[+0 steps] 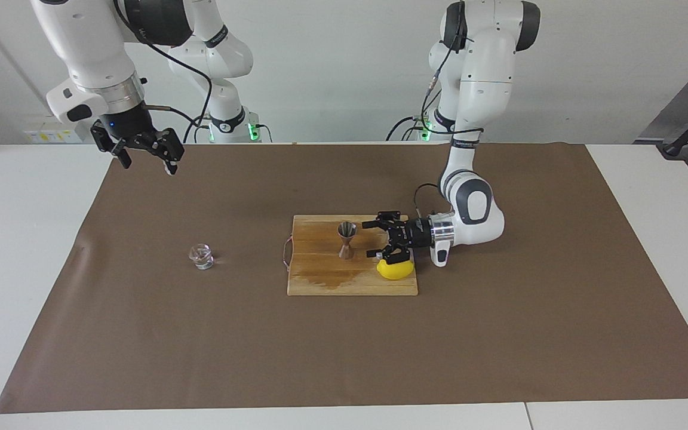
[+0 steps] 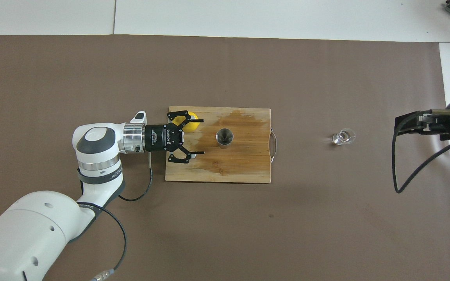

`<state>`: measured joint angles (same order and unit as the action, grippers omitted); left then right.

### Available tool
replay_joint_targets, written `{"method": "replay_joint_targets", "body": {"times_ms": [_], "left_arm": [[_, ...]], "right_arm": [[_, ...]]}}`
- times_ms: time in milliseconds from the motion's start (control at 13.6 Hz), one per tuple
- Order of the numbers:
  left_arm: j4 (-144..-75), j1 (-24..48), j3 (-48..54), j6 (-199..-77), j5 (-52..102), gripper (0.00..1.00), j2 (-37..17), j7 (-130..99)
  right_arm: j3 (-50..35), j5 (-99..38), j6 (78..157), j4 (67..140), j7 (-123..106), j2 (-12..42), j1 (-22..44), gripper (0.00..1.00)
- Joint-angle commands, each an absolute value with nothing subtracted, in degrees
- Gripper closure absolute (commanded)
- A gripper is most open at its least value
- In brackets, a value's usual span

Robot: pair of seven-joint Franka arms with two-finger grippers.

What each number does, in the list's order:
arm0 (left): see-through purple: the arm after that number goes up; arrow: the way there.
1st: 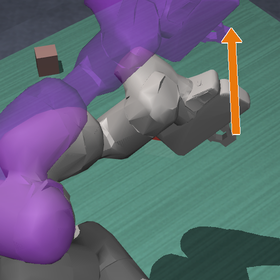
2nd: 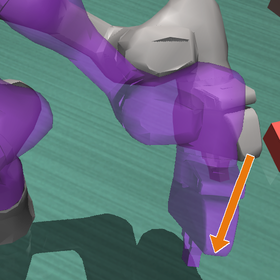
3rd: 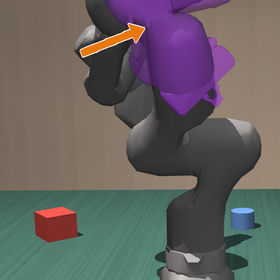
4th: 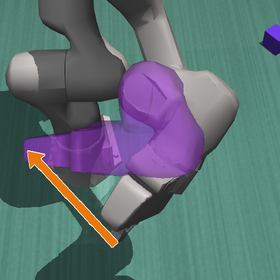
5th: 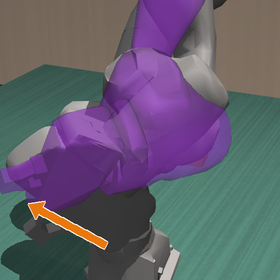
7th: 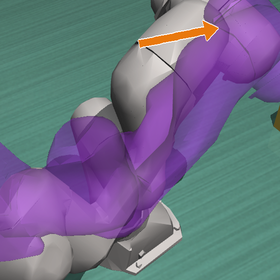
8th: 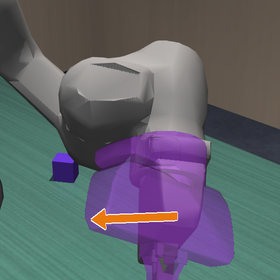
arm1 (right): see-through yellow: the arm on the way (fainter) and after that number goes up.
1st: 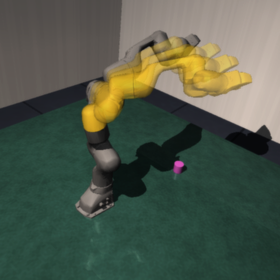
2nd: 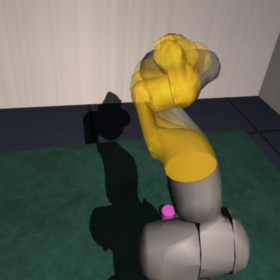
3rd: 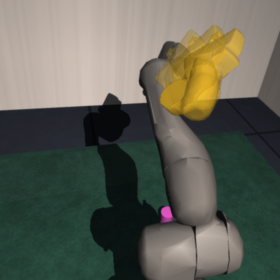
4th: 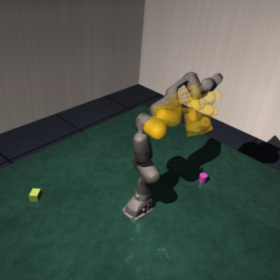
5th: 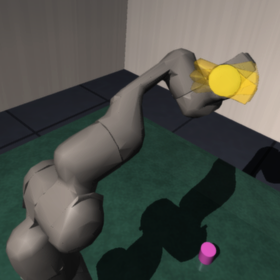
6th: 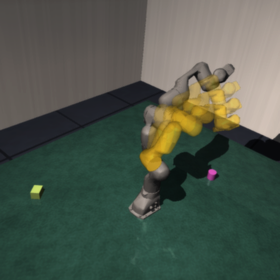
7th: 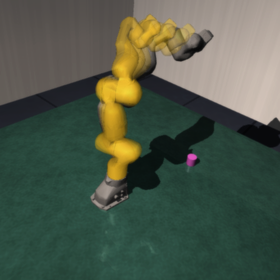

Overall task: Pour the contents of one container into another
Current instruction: 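Withdraw the left gripper while the right gripper moves toward the glass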

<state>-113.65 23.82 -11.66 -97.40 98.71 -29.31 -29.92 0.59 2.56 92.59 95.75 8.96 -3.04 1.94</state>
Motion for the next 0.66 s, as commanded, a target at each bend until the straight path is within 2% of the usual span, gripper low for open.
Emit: {"method": "replay_joint_targets", "body": {"times_ms": [0,369,590], "left_arm": [[-112.3,19.7,-11.7,-94.1,92.1,0.00,-27.1,-33.9],[-107.0,12.8,-11.7,-92.6,75.3,0.00,-23.4,-35.2],[-101.5,12.7,-15.4,-89.0,65.2,0.00,-23.0,-35.2]], "right_arm": [[1.2,-0.1,91.1,95.5,2.5,-4.1,-0.6,0.00],[1.3,0.1,89.2,94.0,1.4,-4.3,-0.9,0.00],[1.2,0.0,90.3,94.8,1.1,-4.6,-0.8,0.00]]}}
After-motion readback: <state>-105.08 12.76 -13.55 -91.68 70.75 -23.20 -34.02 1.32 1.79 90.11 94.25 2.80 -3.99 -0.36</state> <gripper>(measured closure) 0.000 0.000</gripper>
